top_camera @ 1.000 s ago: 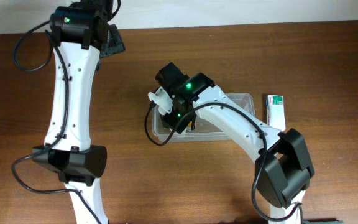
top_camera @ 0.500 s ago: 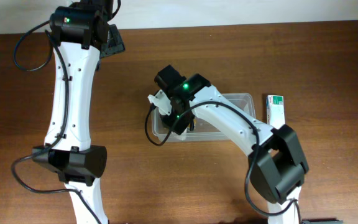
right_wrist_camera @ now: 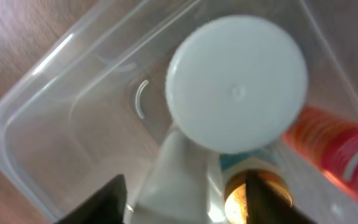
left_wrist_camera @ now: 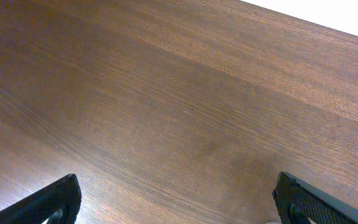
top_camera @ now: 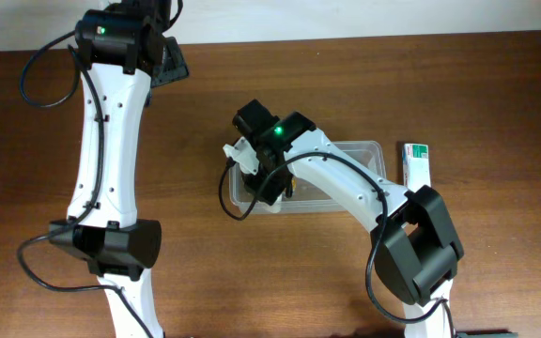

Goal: Pack container
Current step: 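Lower the spray bottle into the container's left end beside the jar, then release the spray bottle and raise right gripper toward the Panadol box, then grasp the white-and-green Panadol box with right gripper and lift it, then carry the Panadol box over the container and lower it inside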

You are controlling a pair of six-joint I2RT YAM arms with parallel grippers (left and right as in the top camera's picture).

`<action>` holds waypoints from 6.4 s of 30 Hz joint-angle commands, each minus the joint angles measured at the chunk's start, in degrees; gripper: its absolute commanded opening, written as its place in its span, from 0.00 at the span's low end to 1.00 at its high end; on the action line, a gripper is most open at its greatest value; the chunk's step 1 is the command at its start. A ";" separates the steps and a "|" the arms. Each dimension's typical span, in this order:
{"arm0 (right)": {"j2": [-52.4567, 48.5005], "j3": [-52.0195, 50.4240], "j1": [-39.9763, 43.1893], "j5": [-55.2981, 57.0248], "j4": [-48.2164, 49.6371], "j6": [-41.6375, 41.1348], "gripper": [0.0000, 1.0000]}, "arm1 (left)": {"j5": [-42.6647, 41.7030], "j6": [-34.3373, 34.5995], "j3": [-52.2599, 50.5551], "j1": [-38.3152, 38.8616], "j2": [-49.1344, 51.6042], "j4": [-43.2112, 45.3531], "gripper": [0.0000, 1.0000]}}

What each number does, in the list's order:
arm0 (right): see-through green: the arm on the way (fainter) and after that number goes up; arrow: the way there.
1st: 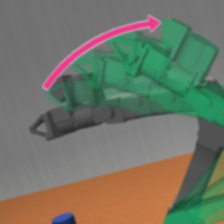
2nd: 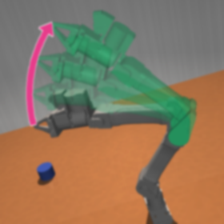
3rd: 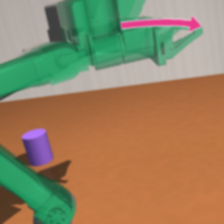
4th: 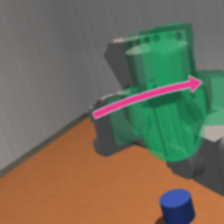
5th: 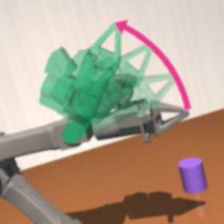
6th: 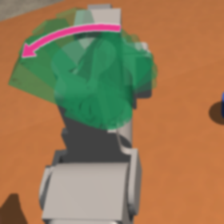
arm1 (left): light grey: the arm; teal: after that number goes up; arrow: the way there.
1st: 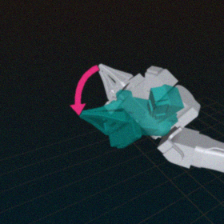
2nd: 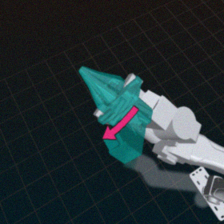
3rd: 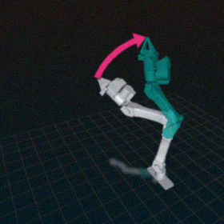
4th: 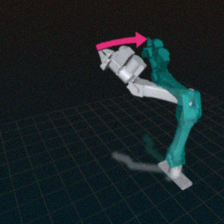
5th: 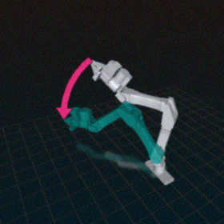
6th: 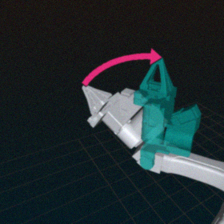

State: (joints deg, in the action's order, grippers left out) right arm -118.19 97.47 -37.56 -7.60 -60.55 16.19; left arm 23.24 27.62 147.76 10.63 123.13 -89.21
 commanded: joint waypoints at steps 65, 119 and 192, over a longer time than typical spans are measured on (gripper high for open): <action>7.21 9.27 49.20 2.84 -19.02 -14.80 0.92 | 0.98 -0.72 0.35 -0.15 -0.46 -0.04 0.99; 9.20 18.97 43.54 -6.36 -23.52 8.50 0.34 | 0.98 -0.72 0.35 -0.15 -0.46 -0.02 0.99; 8.76 -9.05 24.76 -22.60 -13.97 3.82 0.05 | 0.98 -0.72 0.35 -0.15 -0.46 -0.02 0.99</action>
State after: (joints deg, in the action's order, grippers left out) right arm -109.69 91.24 -12.84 -28.12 -76.05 26.33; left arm 23.42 27.62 147.76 10.63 123.11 -89.30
